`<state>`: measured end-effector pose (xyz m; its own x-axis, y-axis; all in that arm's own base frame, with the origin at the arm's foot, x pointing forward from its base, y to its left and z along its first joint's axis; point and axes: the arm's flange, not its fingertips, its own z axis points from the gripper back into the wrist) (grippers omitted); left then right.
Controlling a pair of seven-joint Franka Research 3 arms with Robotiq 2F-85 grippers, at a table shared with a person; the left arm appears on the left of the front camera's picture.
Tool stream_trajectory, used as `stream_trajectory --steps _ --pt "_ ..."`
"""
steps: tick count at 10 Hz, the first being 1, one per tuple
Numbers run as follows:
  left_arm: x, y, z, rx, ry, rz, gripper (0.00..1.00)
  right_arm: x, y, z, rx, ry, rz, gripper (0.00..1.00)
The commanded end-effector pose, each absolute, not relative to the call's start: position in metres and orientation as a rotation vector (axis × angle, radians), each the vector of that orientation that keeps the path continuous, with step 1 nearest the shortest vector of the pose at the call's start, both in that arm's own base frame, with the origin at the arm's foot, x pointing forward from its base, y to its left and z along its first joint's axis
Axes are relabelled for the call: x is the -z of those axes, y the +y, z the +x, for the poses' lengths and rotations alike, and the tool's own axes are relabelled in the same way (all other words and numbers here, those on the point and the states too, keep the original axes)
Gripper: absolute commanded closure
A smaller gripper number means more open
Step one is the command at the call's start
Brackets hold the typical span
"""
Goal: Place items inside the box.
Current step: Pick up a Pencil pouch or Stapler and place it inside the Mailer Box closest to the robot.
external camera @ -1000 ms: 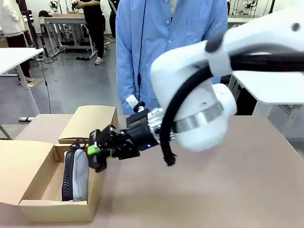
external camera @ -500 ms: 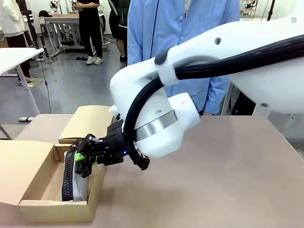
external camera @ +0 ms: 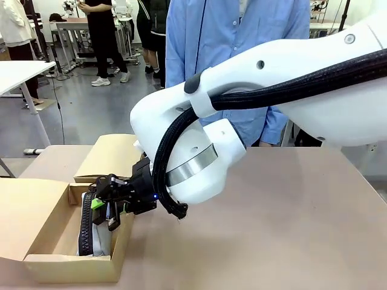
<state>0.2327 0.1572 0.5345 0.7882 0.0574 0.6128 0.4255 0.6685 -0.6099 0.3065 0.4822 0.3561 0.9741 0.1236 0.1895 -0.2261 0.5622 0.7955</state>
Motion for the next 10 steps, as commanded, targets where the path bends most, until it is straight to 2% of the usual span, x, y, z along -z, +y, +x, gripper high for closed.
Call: stream_trajectory --steps 1,8,10 --pt "-0.534 0.155 0.232 0.241 -0.665 -0.836 0.00 -0.369 0.489 0.309 -0.203 -0.098 0.952 0.00" --pt "-0.534 0.155 0.232 0.241 -0.665 -0.836 0.00 -0.371 0.473 0.305 -0.215 -0.071 1.008 0.00" --pt "-0.534 0.155 0.232 0.241 -0.665 -0.836 0.00 -0.390 0.416 0.305 -0.297 0.019 1.050 0.00"
